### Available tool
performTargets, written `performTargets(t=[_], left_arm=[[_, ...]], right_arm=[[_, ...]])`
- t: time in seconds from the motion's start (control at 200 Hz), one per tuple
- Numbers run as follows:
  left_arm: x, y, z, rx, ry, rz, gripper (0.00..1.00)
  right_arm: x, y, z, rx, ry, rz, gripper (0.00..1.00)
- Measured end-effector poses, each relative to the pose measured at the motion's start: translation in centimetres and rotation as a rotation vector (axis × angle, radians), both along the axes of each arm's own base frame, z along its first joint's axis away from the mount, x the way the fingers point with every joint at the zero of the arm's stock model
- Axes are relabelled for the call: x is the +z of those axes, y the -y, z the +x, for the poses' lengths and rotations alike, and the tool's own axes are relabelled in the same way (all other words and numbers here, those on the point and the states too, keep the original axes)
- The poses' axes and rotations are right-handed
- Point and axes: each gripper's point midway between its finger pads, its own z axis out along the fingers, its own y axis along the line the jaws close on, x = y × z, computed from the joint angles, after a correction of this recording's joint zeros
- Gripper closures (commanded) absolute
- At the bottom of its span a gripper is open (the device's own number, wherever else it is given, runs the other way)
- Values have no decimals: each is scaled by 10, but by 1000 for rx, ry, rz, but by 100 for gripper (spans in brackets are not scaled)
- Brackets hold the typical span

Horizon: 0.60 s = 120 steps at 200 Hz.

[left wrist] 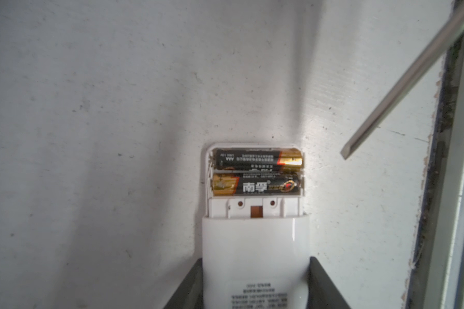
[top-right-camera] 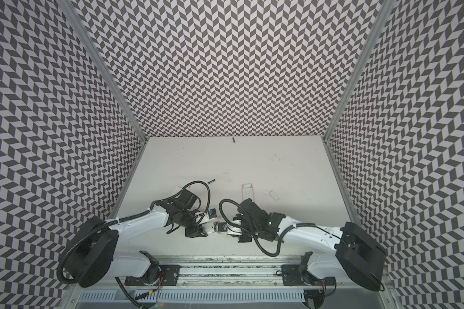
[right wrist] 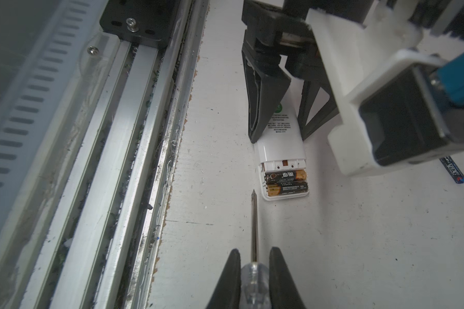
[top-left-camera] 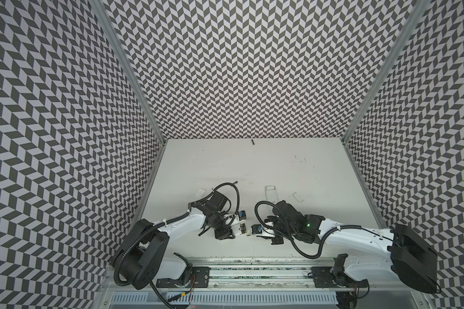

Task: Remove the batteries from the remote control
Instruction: 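Push the screwdriver tip with the right gripper into the battery compartment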

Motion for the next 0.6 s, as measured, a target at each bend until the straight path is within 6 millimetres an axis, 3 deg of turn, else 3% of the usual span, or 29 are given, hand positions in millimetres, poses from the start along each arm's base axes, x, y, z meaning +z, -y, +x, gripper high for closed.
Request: performTargets(t=[0.155, 0.601], left_arm=[[0, 0, 0, -1, 1, 0, 68], [0, 1, -1, -11, 8, -3, 69]], right_arm=[[4, -4, 5, -7, 24, 20, 100], [-12, -7, 9, -18, 28, -16, 100]])
